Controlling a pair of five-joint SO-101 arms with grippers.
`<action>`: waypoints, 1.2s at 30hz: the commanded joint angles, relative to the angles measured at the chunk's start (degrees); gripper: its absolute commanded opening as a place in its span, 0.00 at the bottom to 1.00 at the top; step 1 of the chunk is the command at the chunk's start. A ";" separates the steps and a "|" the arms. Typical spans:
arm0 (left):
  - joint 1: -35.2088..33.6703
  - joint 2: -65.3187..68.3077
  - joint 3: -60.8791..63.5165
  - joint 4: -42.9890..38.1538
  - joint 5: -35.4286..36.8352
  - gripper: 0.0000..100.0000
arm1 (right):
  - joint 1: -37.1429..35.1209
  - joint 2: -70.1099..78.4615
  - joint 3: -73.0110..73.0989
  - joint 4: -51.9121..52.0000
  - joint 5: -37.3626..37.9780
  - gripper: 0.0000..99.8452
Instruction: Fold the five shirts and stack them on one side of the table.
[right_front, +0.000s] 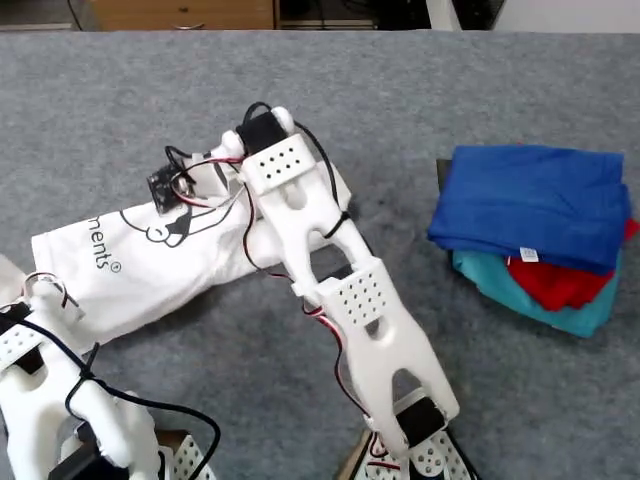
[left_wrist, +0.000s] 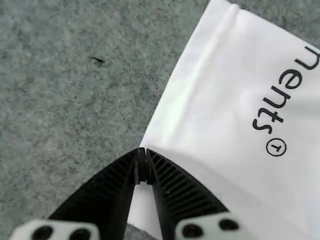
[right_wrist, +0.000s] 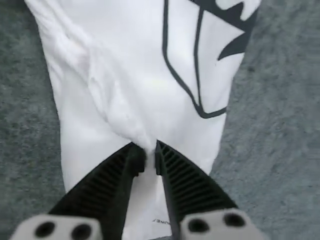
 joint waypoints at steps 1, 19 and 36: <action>-0.26 -1.36 -2.64 0.26 0.44 0.02 | -0.57 -0.13 -8.04 1.23 -2.55 0.23; -0.26 -0.84 -5.80 2.11 0.35 0.03 | 6.11 -16.48 -2.15 2.81 -25.58 0.01; -0.09 25.45 -43.34 30.07 -8.00 0.15 | 11.30 -36.62 29.93 2.73 -29.01 0.01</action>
